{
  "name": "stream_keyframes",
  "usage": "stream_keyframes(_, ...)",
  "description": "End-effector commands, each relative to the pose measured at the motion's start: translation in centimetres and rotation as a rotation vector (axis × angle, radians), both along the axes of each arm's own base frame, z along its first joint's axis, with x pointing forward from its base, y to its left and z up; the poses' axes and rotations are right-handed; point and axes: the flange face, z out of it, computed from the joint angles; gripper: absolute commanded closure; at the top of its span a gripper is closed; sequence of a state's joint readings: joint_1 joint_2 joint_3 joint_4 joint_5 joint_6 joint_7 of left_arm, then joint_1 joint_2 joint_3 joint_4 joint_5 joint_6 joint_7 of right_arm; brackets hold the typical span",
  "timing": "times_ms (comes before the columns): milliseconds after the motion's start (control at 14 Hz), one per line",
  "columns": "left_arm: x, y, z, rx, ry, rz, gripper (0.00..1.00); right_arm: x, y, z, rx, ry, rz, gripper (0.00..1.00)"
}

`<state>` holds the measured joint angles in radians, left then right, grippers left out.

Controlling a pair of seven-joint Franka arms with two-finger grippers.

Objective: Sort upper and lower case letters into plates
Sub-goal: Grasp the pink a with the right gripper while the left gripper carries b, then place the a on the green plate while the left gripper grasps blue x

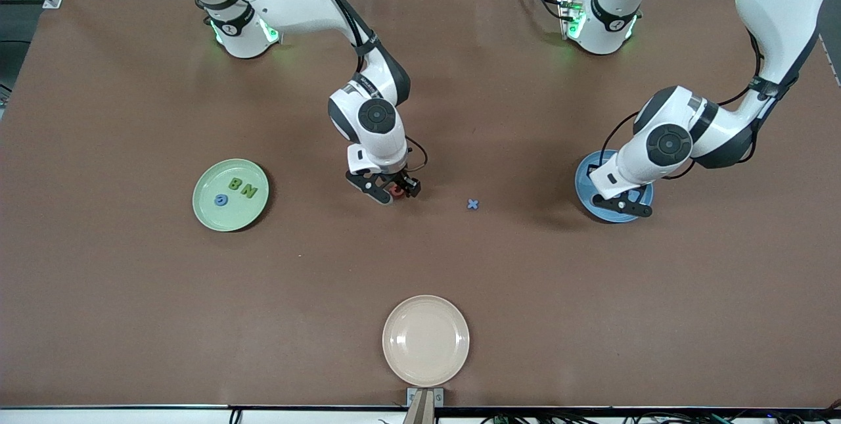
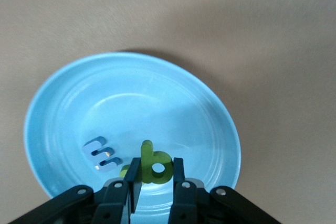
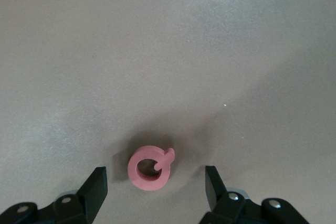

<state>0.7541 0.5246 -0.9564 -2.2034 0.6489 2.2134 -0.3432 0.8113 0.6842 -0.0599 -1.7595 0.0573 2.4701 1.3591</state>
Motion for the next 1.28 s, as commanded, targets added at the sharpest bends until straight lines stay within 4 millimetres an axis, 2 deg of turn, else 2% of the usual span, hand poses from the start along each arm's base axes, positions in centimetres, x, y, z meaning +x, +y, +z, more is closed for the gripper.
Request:
stream_keyframes(0, -1.2, -0.7, -0.8, 0.000, -0.003, -0.033, 0.82, 0.6, 1.5, -0.2, -0.038, 0.018, -0.019, 0.19)
stream_keyframes(356, -1.7, -0.6, -2.3, 0.006, 0.008, -0.058, 0.80, 0.9, 1.3, -0.2, -0.040, 0.014, -0.021, 0.20)
stream_keyframes(428, -1.8, -0.7, -2.4, 0.002, 0.012, -0.058, 0.80, 0.8, 1.2, -0.3, -0.043, 0.016, -0.021, 0.23)
stream_keyframes(642, -1.8, 0.0, -3.2, 0.002, 0.025, -0.048, 0.79, 0.8, 1.2, -0.3, -0.043, 0.016, -0.021, 0.43)
stream_keyframes(713, -1.8, 0.0, -3.2, 0.003, 0.023, -0.049, 0.78, 0.9, 1.2, -0.3, -0.043, 0.016, -0.023, 0.44)
stream_keyframes(784, -1.7, 0.0, -3.0, 0.005, 0.019, -0.051, 0.73, 0.9, 1.1, -0.3, -0.044, 0.017, -0.024, 0.51)
stream_keyframes(855, -1.5, 0.1, -2.9, 0.003, 0.017, -0.069, 0.50, 0.9, 0.9, -0.4, -0.049, 0.014, -0.020, 0.60)
stream_keyframes(927, -1.2, 0.2, -2.7, 0.001, 0.012, -0.096, 0.16, 1.0, 0.8, -0.5, -0.060, 0.007, -0.008, 0.70)
stream_keyframes(998, -0.7, 0.3, -2.1, 0.000, 0.002, -0.128, 0.00, 1.1, 0.6, -0.5, -0.065, 0.004, -0.005, 0.81)
stream_keyframes(1069, 0.0, 0.3, -1.4, 0.000, -0.015, -0.123, 0.00, 1.3, 0.4, -0.5, -0.067, 0.004, -0.005, 0.95)
stream_keyframes(1212, 1.4, -0.6, 0.4, -0.004, -0.049, -0.126, 0.00, 2.0, -0.2, 0.0, -0.065, 0.001, -0.007, 1.00)
